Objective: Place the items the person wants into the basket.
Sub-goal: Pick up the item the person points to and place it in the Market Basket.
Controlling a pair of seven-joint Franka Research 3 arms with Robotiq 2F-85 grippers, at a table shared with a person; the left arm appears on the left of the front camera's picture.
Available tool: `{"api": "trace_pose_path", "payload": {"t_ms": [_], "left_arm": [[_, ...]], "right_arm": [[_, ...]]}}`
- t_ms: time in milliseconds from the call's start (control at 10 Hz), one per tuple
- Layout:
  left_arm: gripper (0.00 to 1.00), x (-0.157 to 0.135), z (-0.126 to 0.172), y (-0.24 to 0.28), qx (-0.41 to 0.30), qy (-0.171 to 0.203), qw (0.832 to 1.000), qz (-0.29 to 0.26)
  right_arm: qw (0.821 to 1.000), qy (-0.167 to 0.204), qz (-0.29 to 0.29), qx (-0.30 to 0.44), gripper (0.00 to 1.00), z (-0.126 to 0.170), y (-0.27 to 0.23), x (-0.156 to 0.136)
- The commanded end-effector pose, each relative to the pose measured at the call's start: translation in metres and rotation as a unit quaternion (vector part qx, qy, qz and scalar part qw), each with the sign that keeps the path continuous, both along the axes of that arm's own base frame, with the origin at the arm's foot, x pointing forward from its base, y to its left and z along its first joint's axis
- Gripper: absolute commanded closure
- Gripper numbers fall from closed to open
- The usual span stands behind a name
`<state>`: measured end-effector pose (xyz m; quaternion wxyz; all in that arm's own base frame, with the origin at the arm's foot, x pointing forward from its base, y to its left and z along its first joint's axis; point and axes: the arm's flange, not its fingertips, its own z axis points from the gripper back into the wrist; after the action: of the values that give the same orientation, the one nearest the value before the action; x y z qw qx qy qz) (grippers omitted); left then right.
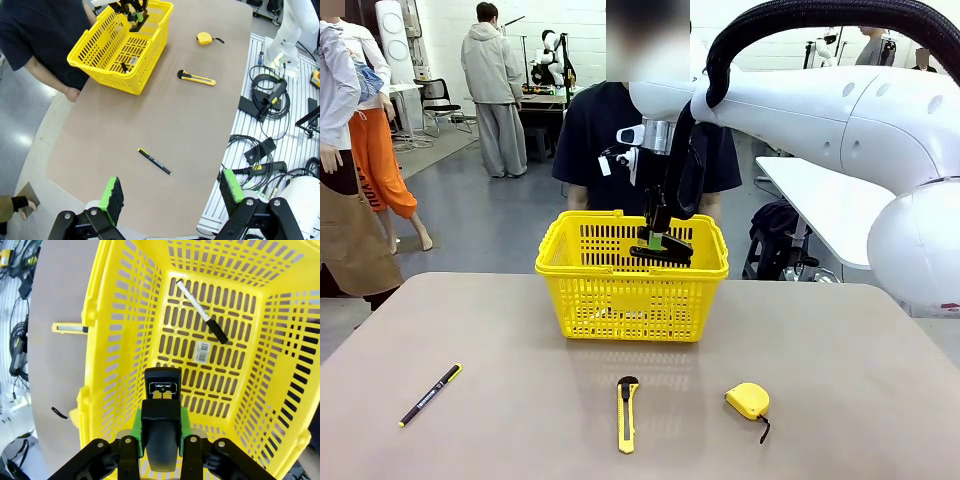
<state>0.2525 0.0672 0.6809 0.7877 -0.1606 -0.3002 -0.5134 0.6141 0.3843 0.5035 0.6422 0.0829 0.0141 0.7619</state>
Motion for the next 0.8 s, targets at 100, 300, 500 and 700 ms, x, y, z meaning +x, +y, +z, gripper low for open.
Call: {"api": "trace_pose_path", "payload": {"t_ms": [100,300,500,700], "left_arm": [[0.00,-0.001,0.000,0.000,-0.003,-0.001,1.000,-0.003],[0.00,-0.001,0.000,0.000,-0.003,-0.001,1.000,-0.003],[0.00,-0.001,0.000,0.000,-0.003,-0.001,1.000,-0.003],[0.00,-0.001,0.000,0.000,-0.003,-0.001,1.000,-0.003]], "right_arm": [[1.000,0.013,-0.010,0.019,0.68,-0.016,0.007,0.014],[1.000,0.008,-0.012,0.019,0.68,-0.027,0.016,0.024],[1.000,0.000,-0.012,0.018,0.68,-0.036,0.023,0.031],[1.000,0.008,-0.009,0.015,0.49,-0.037,0.023,0.033]]}}
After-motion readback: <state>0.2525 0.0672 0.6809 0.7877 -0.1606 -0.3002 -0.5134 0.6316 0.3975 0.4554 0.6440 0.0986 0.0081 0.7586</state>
